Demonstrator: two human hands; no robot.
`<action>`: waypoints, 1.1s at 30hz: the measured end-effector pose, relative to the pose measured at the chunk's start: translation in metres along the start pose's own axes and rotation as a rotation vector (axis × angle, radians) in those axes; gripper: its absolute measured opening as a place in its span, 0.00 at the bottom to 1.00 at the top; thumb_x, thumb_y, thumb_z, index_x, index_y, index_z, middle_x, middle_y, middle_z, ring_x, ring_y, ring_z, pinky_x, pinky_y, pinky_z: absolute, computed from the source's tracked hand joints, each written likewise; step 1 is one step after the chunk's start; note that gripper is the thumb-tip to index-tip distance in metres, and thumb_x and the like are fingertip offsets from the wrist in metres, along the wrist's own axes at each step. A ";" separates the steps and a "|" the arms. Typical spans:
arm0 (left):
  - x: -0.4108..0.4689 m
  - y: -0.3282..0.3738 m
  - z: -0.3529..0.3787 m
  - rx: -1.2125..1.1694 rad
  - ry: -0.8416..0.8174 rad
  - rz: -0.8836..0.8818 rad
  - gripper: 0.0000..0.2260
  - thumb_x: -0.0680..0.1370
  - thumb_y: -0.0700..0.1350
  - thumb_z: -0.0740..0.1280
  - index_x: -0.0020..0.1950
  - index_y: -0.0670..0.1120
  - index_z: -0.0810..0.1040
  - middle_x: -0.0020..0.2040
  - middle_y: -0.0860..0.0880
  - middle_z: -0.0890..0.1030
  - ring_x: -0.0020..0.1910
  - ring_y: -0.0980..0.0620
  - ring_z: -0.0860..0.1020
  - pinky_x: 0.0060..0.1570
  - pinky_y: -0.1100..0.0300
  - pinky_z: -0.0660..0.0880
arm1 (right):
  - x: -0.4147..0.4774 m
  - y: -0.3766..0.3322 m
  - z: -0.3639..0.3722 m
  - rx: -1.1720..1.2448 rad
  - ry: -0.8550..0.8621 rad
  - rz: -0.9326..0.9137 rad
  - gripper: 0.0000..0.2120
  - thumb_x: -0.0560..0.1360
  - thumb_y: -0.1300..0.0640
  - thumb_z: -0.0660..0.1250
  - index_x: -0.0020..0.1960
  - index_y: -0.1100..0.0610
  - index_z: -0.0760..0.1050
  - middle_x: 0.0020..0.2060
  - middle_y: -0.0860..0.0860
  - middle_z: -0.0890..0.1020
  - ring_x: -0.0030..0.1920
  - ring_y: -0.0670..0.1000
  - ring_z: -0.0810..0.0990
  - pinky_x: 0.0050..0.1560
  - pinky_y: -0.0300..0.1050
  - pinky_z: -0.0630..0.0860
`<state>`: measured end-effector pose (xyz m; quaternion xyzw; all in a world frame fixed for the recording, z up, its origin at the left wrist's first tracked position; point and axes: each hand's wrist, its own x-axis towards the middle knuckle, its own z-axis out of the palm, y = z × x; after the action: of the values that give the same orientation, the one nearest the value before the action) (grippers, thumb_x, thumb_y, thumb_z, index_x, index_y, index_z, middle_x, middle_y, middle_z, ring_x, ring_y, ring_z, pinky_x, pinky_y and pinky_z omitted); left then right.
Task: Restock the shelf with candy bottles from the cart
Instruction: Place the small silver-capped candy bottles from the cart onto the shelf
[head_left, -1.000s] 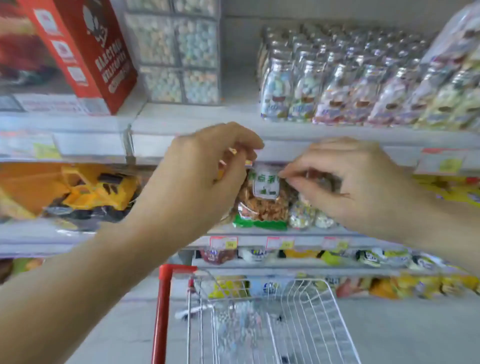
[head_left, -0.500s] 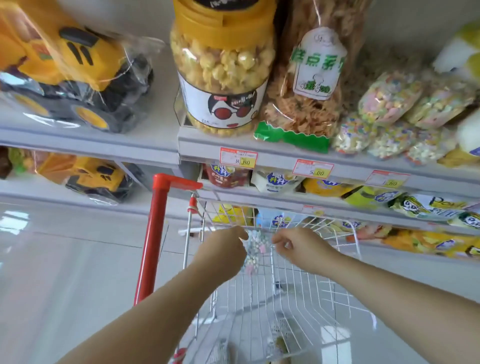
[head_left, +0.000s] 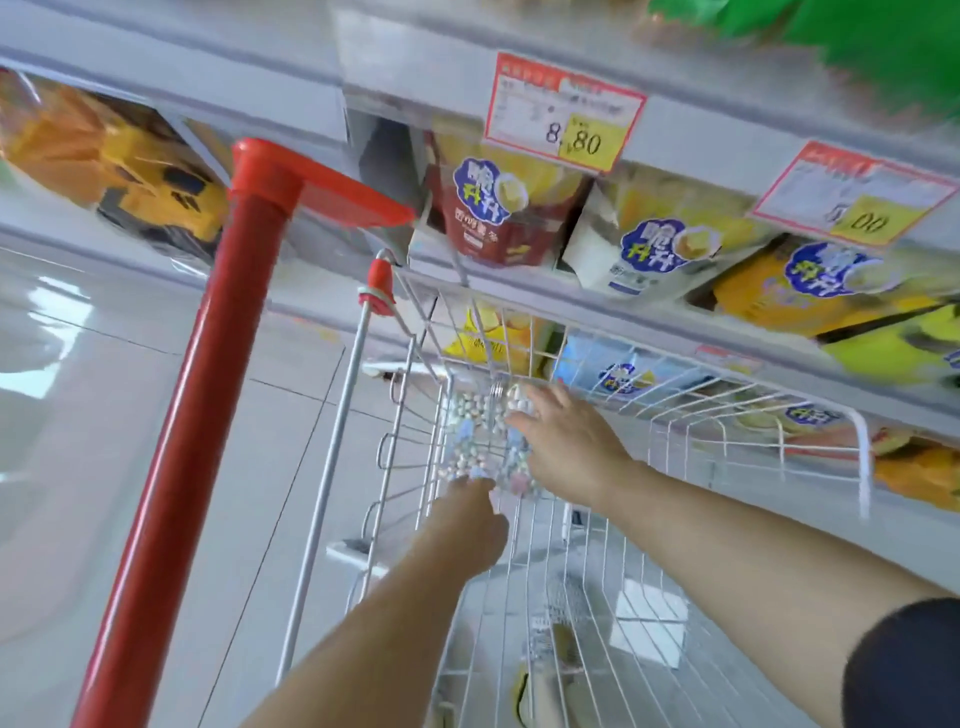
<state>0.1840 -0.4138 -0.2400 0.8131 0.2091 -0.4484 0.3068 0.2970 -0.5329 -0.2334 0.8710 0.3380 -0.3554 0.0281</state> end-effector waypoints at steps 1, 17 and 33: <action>0.003 -0.002 0.004 -0.001 -0.017 0.004 0.24 0.80 0.46 0.61 0.77 0.50 0.63 0.76 0.46 0.63 0.72 0.44 0.67 0.71 0.53 0.65 | 0.003 0.000 0.002 -0.025 0.000 0.003 0.31 0.74 0.55 0.69 0.75 0.47 0.66 0.80 0.54 0.49 0.77 0.60 0.51 0.74 0.54 0.59; -0.036 0.025 -0.034 -0.583 0.027 0.046 0.18 0.82 0.47 0.61 0.73 0.48 0.71 0.67 0.46 0.76 0.63 0.47 0.77 0.55 0.60 0.71 | -0.054 -0.005 0.004 0.753 0.108 0.112 0.19 0.78 0.56 0.69 0.68 0.44 0.75 0.69 0.51 0.72 0.69 0.51 0.71 0.67 0.44 0.68; -0.319 0.117 -0.176 -1.061 -0.215 0.496 0.11 0.78 0.39 0.70 0.60 0.42 0.76 0.49 0.43 0.82 0.45 0.50 0.83 0.51 0.50 0.81 | -0.292 -0.091 -0.226 0.759 0.782 -0.070 0.30 0.71 0.57 0.76 0.70 0.43 0.71 0.61 0.33 0.64 0.58 0.33 0.72 0.57 0.26 0.67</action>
<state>0.1988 -0.3983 0.1417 0.5234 0.1760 -0.2775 0.7862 0.2257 -0.5635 0.1388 0.8755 0.1999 -0.1028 -0.4278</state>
